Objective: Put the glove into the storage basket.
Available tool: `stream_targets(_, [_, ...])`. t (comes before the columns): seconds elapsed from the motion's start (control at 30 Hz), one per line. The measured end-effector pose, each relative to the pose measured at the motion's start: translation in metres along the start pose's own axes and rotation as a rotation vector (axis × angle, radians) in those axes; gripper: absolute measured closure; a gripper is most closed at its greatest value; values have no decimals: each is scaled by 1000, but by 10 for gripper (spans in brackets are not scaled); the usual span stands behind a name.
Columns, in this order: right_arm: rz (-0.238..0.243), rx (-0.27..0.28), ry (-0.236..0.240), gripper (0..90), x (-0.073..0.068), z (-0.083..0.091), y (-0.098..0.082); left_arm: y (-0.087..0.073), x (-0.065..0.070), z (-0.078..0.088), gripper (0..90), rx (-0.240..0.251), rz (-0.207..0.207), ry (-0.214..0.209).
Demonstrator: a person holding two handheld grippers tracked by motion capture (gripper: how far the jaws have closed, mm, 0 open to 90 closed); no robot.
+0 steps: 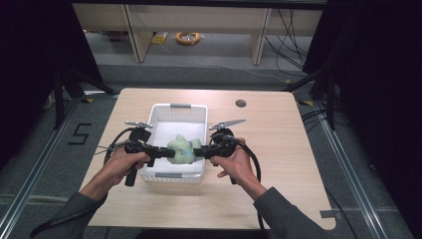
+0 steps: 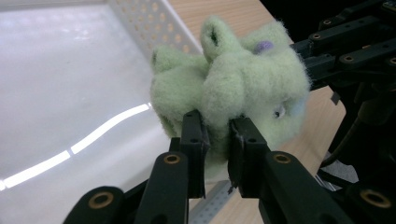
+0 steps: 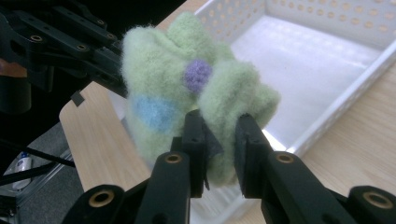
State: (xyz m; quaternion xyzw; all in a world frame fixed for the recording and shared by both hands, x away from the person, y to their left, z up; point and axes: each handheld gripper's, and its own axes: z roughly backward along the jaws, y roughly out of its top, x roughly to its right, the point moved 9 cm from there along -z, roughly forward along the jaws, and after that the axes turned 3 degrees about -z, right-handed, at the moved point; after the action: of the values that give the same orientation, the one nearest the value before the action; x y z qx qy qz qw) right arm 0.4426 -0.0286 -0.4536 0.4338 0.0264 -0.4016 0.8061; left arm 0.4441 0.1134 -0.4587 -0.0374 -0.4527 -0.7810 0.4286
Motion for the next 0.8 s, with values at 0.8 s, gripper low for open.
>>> stream_targets(0.8, [-50,-209,-79,759,13,-69,-21,-39,-50,-22,760,-183,46,79])
